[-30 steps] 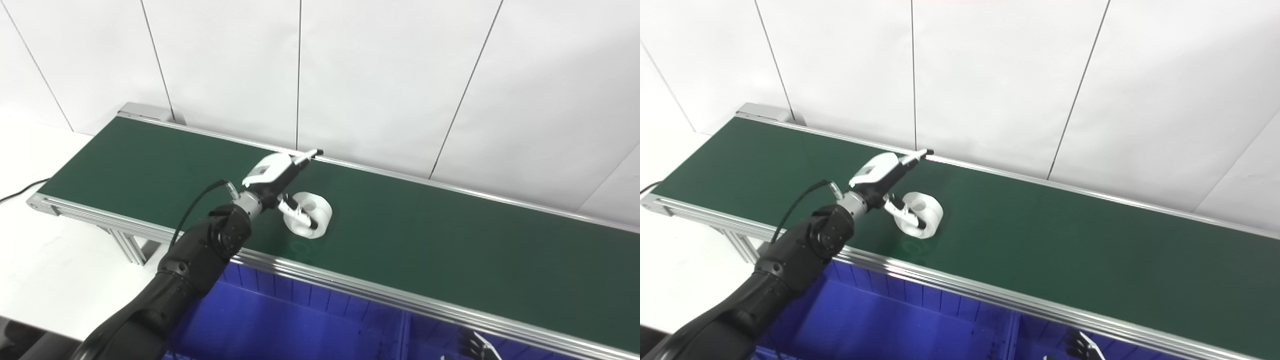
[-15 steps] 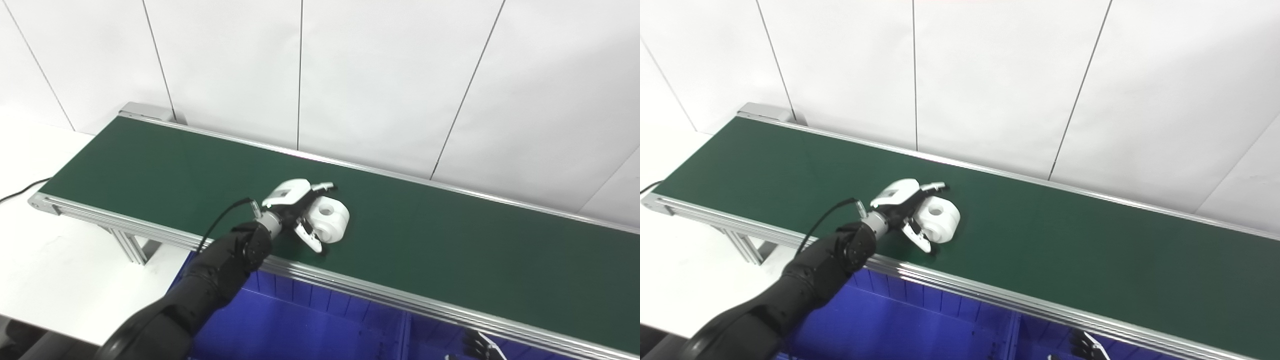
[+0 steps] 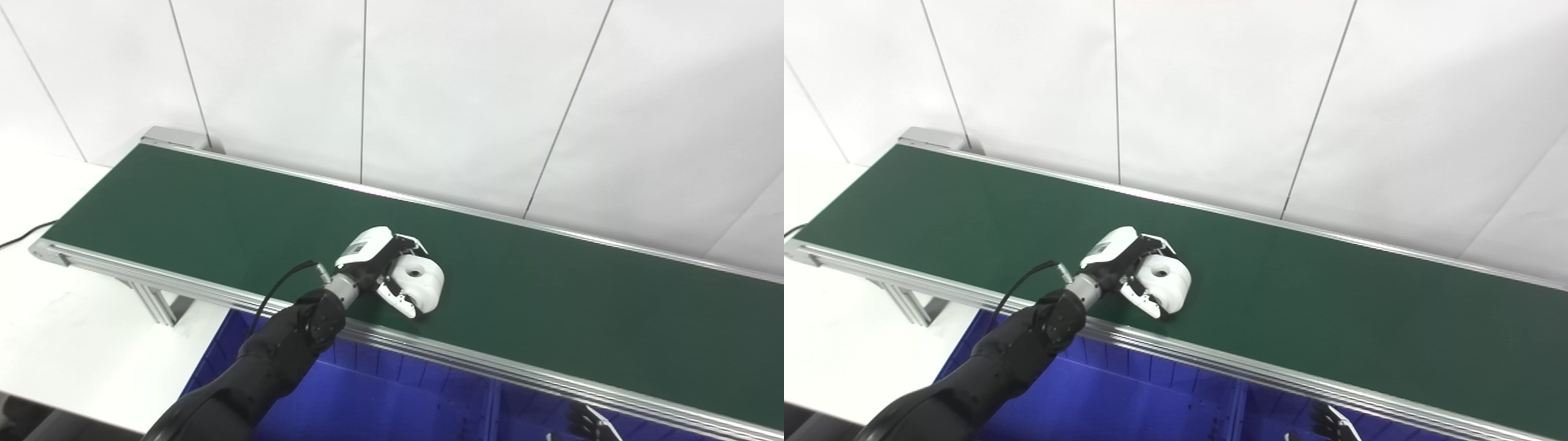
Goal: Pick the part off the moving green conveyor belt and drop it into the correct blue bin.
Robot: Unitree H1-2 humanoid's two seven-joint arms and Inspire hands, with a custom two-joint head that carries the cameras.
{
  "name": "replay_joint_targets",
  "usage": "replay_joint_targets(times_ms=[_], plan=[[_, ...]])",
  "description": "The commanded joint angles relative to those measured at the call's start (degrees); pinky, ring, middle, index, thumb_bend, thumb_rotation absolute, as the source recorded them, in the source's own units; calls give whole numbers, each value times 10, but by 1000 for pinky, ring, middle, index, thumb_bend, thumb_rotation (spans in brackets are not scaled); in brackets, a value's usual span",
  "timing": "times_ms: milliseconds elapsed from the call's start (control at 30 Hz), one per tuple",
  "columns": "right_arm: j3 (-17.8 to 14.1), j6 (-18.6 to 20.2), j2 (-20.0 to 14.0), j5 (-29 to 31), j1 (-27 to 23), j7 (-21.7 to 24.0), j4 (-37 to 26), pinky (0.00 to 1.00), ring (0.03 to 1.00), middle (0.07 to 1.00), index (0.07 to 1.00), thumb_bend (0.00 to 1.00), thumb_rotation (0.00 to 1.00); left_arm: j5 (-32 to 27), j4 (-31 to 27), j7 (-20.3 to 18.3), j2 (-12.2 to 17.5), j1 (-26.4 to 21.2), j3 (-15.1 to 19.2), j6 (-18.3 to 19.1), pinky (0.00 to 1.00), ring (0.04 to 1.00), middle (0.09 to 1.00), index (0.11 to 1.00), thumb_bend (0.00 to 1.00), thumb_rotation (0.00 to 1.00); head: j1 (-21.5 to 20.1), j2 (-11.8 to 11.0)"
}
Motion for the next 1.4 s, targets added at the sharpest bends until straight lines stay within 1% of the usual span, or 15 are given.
replay_joint_targets(times_ms=[0,133,167,333,500,700,800,867,1000,1033,1067,1100,1167,1300,1367], plan=[[-3,-29,1,-7,0,-6,-28,687,727,744,763,595,531,-18,-49,-3,9,-4,13,-1,495,431,514,505,499,0,-13,10],[-12,-20,13,-1,10,14,-55,695,739,757,771,620,549,-61,-175,-45,18,59,31,7,481,426,507,517,498,0,-44,35],[-13,-15,16,4,12,21,-65,697,740,757,772,621,545,-69,-209,-53,19,78,32,8,478,427,505,517,498,0,-60,49],[-20,4,23,2,19,46,-98,695,741,757,775,607,534,-103,-316,-102,22,155,28,11,445,415,489,539,497,0,-83,74],[-28,28,26,-18,26,58,-129,703,745,752,779,594,557,-97,-350,-124,15,224,9,14,388,392,486,551,494,0,-90,89],[-40,35,37,-2,34,74,-146,713,744,744,763,608,514,-69,-321,-119,1,269,-13,21,454,422,490,530,497,0,-98,99],[-44,42,40,-1,37,79,-153,707,743,750,768,614,519,-48,-312,-151,5,270,-33,60,469,419,492,532,497,0,-96,101],[-47,38,42,3,39,82,-155,701,740,750,768,614,518,-37,-319,-176,8,266,-42,102,483,421,492,531,497,0,-96,101],[-53,35,47,-2,38,77,-152,699,735,740,757,617,504,3,-342,-240,16,254,-65,219,527,421,497,550,495,0,-97,102],[-55,37,49,-5,39,76,-154,697,731,737,755,629,522,15,-348,-250,18,252,-72,241,608,619,682,709,571,25,-97,102],[-56,36,50,-3,39,78,-154,696,730,736,754,631,527,28,-349,-259,20,247,-80,259,628,669,728,749,589,31,-96,102],[-57,35,51,-2,39,79,-153,696,728,736,754,630,522,36,-350,-265,22,245,-85,272,735,805,860,861,640,101,-96,102],[-58,33,50,-2,38,81,-151,693,728,738,757,625,529,45,-351,-263,20,243,-88,291,838,933,976,972,689,215,-90,101],[-59,31,50,-4,37,81,-148,692,724,737,759,624,535,31,-356,-248,14,249,-76,301,888,985,998,998,727,253,-89,100],[-60,26,51,3,35,83,-144,687,722,736,758,629,528,16,-355,-237,13,252,-67,277,887,985,1000,1000,739,245,-89,98]])
